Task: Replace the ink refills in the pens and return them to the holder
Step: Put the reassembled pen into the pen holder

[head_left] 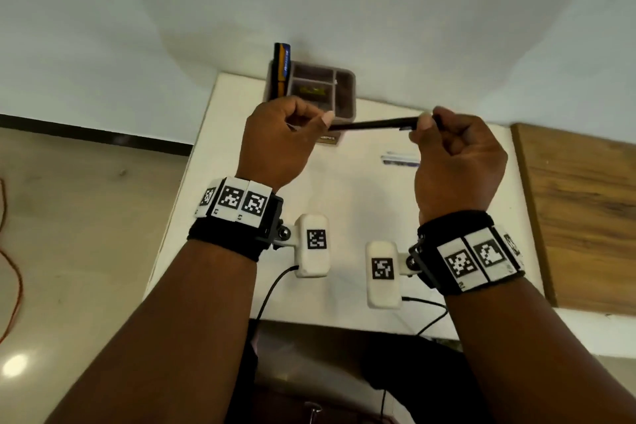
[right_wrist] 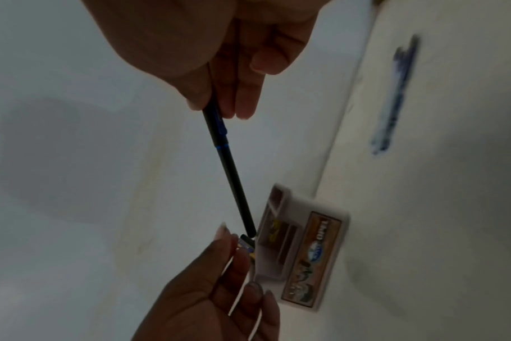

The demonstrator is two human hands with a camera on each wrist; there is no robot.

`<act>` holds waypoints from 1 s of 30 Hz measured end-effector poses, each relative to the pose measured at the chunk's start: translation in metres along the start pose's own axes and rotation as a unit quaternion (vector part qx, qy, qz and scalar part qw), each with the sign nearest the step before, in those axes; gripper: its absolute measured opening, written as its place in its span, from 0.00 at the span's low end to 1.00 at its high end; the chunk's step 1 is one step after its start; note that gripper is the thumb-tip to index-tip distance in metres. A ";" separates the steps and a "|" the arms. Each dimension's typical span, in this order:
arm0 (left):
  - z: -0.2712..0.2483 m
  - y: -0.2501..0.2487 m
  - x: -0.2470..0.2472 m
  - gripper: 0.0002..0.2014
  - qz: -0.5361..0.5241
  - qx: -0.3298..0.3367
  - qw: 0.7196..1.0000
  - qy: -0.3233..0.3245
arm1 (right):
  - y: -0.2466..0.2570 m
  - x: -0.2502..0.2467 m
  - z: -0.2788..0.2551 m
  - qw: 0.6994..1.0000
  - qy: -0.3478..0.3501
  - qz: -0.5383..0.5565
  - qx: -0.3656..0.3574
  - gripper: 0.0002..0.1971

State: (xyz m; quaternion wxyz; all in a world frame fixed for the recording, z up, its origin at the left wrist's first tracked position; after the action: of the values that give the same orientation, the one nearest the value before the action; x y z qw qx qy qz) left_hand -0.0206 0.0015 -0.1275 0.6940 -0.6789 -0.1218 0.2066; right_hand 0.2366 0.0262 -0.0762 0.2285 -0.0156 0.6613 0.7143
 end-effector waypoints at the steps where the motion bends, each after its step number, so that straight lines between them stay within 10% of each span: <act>1: 0.004 0.002 -0.010 0.07 -0.008 -0.009 1.000 -0.016 | 0.013 0.012 0.002 1.000 0.004 -0.007 -0.021 0.04; 18: 0.032 0.045 -0.059 0.12 -0.167 -0.163 0.968 -0.091 | 0.078 0.199 0.023 0.907 0.170 -0.316 -0.220 0.13; 30: 0.032 0.040 -0.055 0.10 -0.177 -0.159 0.969 -0.069 | 0.069 0.178 0.048 0.882 0.220 -0.358 -0.212 0.16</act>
State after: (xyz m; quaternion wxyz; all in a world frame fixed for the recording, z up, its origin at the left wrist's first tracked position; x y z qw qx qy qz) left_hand -0.0886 0.0049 -0.1600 0.5928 -0.7320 -0.3188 0.1051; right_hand 0.0668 0.1246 -0.0633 0.3082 -0.4562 0.4770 0.6851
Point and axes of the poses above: each hand's wrist, its own z-axis towards the middle knuckle, its own x-axis out of the palm, y = z × x, the point moved 9 cm from there along z, towards the middle knuckle, and after that the axes turned 13 degrees about -z, right-handed, at the moved point
